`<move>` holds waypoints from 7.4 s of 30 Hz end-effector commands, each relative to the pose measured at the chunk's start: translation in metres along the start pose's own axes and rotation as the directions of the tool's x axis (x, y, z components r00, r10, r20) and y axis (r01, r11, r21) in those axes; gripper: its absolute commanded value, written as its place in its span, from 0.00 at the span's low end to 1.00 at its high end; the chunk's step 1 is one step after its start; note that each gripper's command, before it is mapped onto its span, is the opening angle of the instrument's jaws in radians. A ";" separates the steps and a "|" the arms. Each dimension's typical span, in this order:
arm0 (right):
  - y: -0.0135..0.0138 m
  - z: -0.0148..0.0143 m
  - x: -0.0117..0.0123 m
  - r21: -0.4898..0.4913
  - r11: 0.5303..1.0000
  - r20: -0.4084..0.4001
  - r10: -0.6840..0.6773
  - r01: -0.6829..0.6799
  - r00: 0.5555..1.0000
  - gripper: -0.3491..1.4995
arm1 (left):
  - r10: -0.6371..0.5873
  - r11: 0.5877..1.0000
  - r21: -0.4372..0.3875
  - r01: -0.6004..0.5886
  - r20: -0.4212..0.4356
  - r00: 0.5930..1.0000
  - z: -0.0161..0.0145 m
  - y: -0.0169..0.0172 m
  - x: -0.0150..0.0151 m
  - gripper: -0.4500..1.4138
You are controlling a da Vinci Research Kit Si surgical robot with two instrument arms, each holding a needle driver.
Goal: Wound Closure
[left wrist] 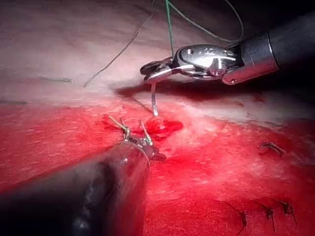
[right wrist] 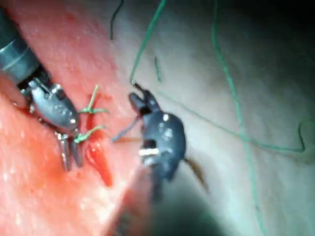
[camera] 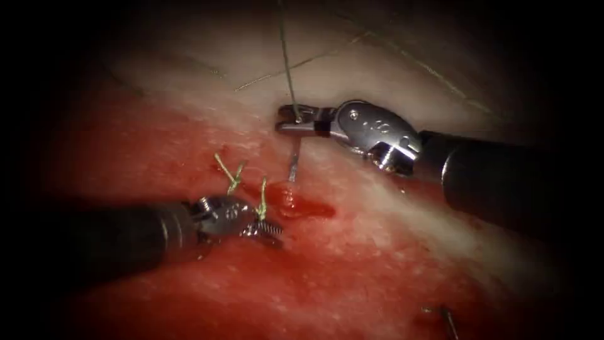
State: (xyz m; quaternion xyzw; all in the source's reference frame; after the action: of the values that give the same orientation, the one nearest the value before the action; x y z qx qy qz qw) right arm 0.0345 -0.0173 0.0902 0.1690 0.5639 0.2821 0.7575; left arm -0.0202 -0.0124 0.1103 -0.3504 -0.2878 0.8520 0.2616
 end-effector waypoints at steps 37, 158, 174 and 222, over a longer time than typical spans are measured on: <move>-0.0065 0.0015 -0.0061 0.188 0.827 0.115 0.517 -0.530 0.848 0.00 | 0.000 1.000 -0.008 0.000 -0.001 1.000 0.0003 -0.0006 0.0002 0.26; 0.0050 -0.0040 -0.0058 0.156 0.966 -0.085 0.221 -0.206 0.972 0.85 | 0.708 0.706 0.093 -0.702 -0.124 0.695 0.0000 0.0022 0.0046 0.47; 0.0039 -0.0036 -0.0083 0.121 0.975 -0.108 0.200 -0.187 0.974 0.84 | 0.722 0.692 0.151 -0.706 -0.118 0.682 0.0020 0.0001 0.0040 0.11; -0.0003 -0.0054 -0.0104 0.114 0.817 -0.127 0.577 -0.566 0.807 0.82 | 0.056 0.933 -0.272 -0.236 -0.536 0.842 -0.0101 0.0112 0.0097 0.00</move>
State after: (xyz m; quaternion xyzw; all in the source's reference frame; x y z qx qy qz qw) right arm 0.0266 -0.0243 0.0957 0.3341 0.5530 0.4911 0.5843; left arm -0.0208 -0.0108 0.0913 -0.6340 -0.3027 0.6844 0.1948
